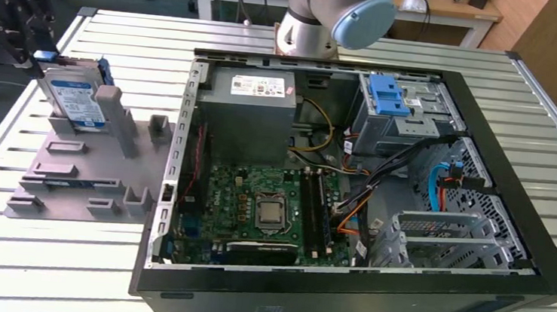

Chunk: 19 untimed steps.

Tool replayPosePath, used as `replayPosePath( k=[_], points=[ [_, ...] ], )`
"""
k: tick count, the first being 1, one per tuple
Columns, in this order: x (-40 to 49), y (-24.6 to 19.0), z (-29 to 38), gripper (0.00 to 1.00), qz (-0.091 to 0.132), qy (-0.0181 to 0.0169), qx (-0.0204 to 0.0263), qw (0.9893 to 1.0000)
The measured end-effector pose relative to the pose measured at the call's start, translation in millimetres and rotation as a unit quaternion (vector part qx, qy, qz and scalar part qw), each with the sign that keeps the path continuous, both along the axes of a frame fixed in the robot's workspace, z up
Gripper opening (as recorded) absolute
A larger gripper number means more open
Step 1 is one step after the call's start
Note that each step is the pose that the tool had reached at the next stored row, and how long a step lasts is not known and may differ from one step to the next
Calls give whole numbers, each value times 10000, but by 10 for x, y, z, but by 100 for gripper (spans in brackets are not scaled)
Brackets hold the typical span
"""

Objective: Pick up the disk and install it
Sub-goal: 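Pick up the disk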

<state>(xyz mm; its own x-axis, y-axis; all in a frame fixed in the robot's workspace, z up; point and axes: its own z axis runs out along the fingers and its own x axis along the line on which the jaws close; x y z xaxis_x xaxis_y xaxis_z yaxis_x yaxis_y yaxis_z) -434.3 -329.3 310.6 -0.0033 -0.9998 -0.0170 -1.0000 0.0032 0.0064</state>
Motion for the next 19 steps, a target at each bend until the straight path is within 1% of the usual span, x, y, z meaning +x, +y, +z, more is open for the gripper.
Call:
replayPosePath(
  k=[2,3,9,13,19],
  points=[
    [0,0,-1,57,0,1,-1,10000],
    [0,0,-1,51,0,1,-1,10000],
    [0,2,-12,51,0,0,0,10000],
    [0,15,-30,51,0,0,-2,10000],
    [0,20,-83,51,0,0,-4,10000]
  ],
)
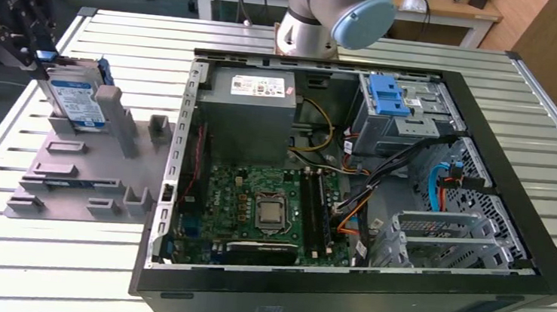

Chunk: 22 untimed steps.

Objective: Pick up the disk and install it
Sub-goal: 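Pick up the disk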

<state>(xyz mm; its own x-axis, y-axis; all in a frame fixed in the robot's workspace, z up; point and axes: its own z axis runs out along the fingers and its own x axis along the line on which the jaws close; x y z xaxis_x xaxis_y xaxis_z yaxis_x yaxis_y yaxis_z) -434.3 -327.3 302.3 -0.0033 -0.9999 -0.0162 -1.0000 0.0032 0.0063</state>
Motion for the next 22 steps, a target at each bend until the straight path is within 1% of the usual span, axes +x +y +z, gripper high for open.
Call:
replayPosePath(
  k=[6,9,22],
  points=[
    [0,0,-74,51,0,0,0,10000],
    [0,0,-98,51,0,1,-1,10000],
    [0,0,-132,51,0,2,-1,10000]
  ],
)
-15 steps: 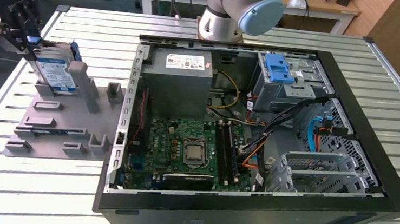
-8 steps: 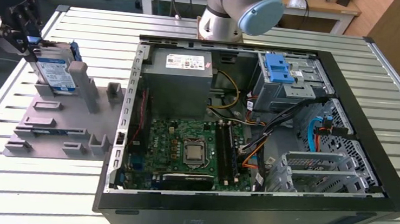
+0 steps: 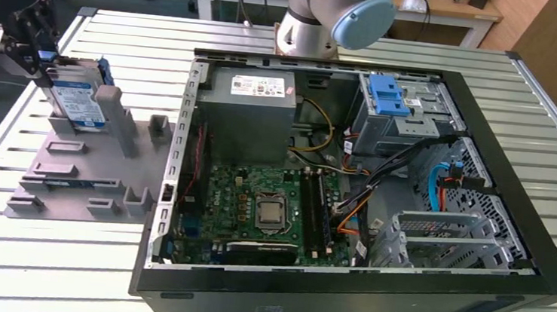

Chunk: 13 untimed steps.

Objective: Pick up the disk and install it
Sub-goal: 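Pick up the disk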

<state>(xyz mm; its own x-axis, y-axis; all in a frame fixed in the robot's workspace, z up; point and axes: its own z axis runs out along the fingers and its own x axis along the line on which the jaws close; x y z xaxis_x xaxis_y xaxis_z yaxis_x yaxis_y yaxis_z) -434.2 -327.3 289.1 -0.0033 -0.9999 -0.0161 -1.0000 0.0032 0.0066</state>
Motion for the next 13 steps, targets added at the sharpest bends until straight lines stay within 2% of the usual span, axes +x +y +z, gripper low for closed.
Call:
replayPosePath(
  k=[6,7,12,13],
  points=[
    [0,0,-4,49,0,-1,0,10000],
    [0,0,-4,42,0,-1,0,10000],
    [0,0,-4,41,0,0,0,10000],
    [0,0,-4,36,0,-1,0,10000]
  ],
)
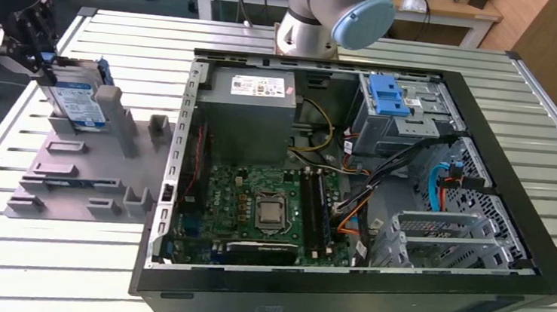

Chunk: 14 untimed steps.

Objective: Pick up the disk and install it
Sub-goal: 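Pick up the disk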

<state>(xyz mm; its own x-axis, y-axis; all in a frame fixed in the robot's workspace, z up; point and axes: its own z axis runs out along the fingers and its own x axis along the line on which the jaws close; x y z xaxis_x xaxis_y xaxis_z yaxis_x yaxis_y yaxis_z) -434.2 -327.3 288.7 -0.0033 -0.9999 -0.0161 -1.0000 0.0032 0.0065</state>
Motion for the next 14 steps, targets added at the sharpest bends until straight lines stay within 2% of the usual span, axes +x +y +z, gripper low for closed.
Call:
replayPosePath(
  k=[14],
  points=[
    [1,0,11,36,0,-2,1,10000]
  ],
)
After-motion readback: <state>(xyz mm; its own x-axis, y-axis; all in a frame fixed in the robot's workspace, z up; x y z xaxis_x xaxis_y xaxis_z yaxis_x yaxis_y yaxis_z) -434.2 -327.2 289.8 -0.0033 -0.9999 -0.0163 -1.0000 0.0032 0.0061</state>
